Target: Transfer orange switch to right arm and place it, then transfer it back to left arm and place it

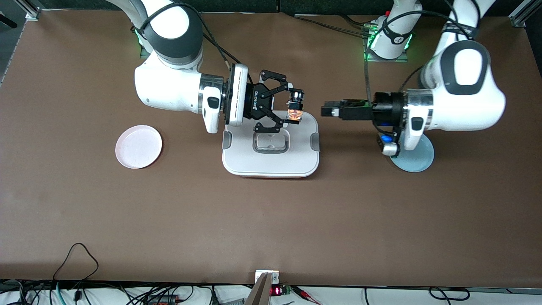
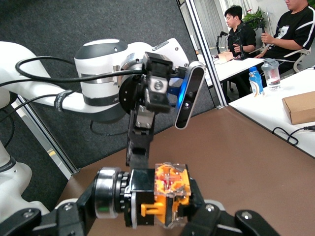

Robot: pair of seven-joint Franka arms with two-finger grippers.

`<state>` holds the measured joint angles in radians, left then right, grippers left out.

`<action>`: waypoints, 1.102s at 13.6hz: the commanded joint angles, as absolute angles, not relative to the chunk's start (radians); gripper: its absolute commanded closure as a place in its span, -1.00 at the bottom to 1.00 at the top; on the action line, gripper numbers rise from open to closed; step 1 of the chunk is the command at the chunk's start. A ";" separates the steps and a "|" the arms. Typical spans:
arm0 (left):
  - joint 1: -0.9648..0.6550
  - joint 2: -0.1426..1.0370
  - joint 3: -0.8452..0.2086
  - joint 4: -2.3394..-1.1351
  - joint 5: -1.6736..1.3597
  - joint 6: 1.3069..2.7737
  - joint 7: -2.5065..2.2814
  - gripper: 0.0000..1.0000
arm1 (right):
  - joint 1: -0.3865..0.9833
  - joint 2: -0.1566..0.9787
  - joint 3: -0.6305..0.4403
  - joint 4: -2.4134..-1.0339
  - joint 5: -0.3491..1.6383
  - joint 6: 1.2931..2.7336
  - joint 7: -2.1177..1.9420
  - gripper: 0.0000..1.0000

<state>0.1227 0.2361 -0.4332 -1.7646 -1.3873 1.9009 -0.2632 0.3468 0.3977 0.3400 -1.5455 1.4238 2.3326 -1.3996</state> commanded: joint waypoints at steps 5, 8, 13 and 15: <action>0.075 0.275 -0.460 -1.752 -1.420 2.012 -0.247 -0.98 | 0.353 0.393 0.337 -1.532 1.437 2.362 -1.394 0.23; 0.051 0.281 -0.460 -1.750 -1.483 2.031 -0.256 -0.95 | 0.354 0.391 0.337 -1.532 1.439 2.378 -1.394 0.23; 0.043 0.310 -0.459 -1.712 -1.502 2.031 -0.272 -0.85 | 0.353 0.391 0.337 -1.532 1.437 2.378 -1.394 0.23; 0.043 0.311 -0.459 -1.712 -1.494 2.029 -0.272 -0.74 | 0.354 0.391 0.337 -1.532 1.436 2.376 -1.394 0.22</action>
<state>0.0484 0.2895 -0.4577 -1.7419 -1.4838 2.0232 -0.2661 0.3465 0.3976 0.3388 -1.5375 1.4238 2.3561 -1.3991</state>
